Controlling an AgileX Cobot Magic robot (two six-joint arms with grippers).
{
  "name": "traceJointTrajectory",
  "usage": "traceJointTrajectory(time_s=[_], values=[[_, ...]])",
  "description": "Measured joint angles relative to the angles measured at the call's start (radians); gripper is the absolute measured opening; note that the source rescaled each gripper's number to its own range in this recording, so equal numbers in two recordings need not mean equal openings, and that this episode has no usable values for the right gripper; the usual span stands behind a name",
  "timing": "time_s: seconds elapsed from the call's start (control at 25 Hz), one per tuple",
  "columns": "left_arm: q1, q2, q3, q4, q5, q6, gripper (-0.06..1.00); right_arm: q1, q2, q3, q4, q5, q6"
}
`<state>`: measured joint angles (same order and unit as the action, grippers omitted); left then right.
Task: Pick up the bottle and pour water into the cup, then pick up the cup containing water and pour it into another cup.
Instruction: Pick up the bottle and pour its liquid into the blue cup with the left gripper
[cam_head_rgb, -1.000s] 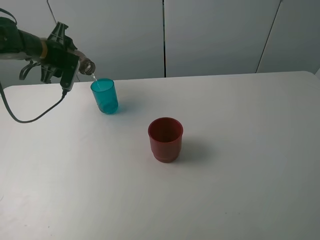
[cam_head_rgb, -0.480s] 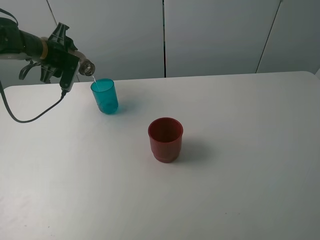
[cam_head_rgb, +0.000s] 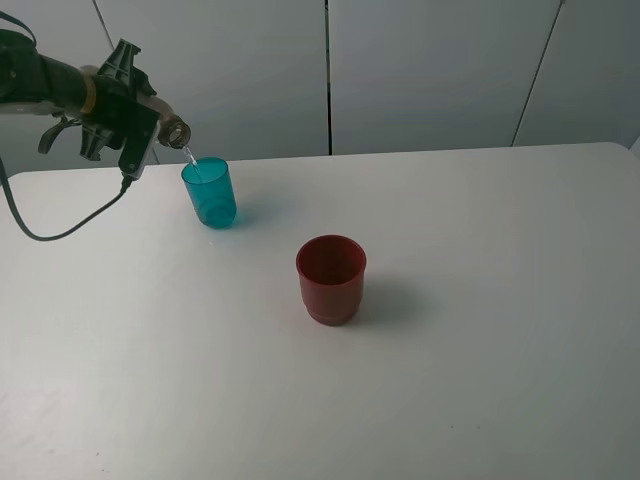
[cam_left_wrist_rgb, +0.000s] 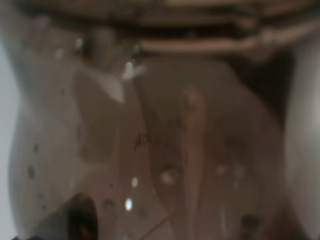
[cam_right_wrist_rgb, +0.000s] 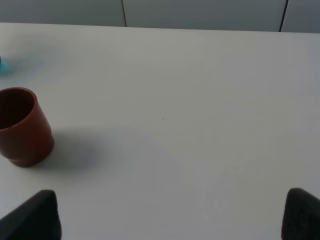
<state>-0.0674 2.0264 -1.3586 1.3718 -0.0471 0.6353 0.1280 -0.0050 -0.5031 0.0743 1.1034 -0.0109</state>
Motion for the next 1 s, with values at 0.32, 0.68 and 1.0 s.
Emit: traceJointTrajectory(time_s=[0.32,0.68,1.0], values=[[-0.002,0.000,-0.008,0.000,0.000,0.027,0.24,0.000,0.000,0.000,0.000,0.000,0.000],[-0.002,0.000,-0.008,0.002,0.000,0.078,0.24,0.000,0.000,0.000,0.000,0.000,0.000],[-0.002,0.000,-0.008,0.002,0.000,0.115,0.24,0.000,0.000,0.000,0.000,0.000,0.000]])
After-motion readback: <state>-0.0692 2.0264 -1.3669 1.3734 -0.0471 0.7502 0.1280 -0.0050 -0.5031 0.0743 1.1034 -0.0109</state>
